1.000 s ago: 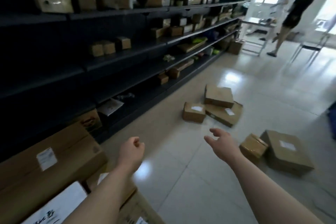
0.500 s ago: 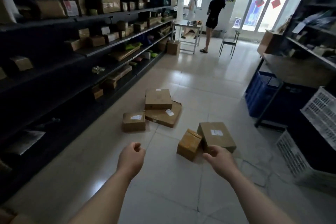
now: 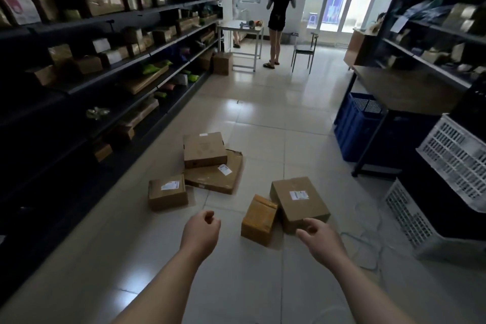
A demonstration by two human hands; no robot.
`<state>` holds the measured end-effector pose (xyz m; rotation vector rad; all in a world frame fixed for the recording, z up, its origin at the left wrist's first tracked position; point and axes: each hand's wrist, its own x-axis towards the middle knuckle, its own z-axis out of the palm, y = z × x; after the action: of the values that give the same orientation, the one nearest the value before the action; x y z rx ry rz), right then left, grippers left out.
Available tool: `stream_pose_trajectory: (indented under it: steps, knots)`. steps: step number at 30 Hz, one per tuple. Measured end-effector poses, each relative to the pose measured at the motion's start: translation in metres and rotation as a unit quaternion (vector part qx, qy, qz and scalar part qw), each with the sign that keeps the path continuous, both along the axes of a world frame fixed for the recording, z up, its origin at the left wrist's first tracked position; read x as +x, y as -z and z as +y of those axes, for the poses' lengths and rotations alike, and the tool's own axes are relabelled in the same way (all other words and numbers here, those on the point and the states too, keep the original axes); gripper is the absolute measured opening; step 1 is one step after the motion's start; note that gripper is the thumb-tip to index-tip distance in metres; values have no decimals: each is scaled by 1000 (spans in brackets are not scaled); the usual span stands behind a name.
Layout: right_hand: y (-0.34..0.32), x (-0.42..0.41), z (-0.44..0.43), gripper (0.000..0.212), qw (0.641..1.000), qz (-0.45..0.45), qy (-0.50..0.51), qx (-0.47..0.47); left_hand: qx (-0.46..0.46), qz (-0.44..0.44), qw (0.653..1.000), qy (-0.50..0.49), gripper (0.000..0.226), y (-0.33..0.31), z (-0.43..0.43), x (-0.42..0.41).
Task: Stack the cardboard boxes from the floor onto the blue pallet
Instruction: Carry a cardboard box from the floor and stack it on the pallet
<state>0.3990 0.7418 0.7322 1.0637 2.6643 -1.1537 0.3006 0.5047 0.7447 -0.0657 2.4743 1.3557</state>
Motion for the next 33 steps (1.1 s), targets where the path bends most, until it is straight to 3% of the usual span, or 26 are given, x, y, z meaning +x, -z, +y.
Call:
stream_pose_trajectory:
  steps: [14,24,33]
  knots:
    - [16,-170,62,49,988,22,134,-80,-54,-25,990,127,42,7,97,-216]
    - [54,-269,206,46,980,14,174,-94,-57,-57,986,146,42,37,253,-321]
    - [116,-328,336,49,962,-26,246,-118,-78,-114,977,161,41,103,384,-408]
